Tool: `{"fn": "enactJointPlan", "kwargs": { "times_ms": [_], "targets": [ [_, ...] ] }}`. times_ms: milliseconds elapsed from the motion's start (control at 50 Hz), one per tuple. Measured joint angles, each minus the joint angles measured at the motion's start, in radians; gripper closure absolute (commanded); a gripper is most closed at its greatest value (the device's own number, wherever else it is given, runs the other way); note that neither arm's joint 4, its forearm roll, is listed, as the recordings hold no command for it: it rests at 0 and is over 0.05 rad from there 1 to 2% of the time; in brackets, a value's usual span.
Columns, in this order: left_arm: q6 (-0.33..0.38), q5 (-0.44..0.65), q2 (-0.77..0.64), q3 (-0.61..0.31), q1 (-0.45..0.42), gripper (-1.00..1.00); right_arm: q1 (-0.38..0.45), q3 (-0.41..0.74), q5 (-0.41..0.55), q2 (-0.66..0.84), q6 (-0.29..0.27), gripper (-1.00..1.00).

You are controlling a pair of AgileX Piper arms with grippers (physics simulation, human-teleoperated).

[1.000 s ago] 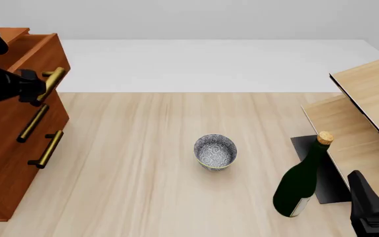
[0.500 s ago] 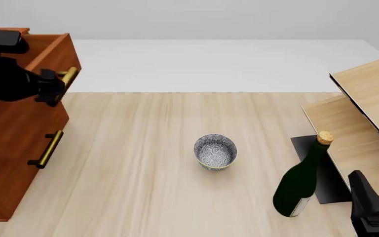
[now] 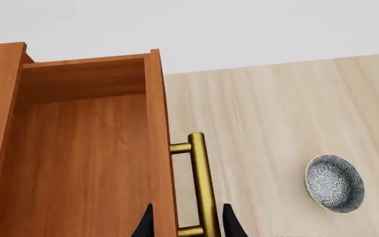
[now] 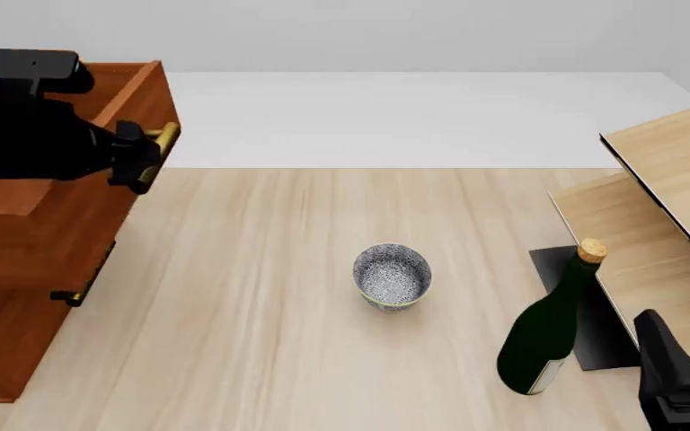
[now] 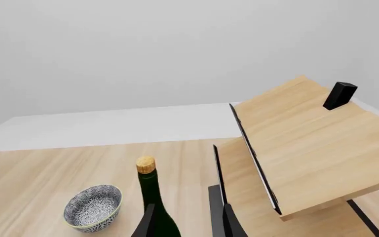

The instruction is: Close the bottom drawer of the cabinet and open the top drawer.

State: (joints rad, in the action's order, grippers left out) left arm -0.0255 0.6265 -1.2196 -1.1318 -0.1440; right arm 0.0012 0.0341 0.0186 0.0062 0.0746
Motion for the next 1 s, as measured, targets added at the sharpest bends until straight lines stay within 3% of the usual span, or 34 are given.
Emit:
{"fn": "enactJointPlan", "kwargs": {
  "times_ms": [840, 1000],
  "targets": [
    [-0.087, -0.048, -0.041, -0.021, -0.161, -1.00, -0.001, -0.001, -0.001, 0.000, 0.004, -1.00],
    [-0.130, -0.051, -0.042, -0.022, -0.169, -1.00, -0.002, -0.001, -0.001, 0.000, 0.006, -1.00]
  ]
}}
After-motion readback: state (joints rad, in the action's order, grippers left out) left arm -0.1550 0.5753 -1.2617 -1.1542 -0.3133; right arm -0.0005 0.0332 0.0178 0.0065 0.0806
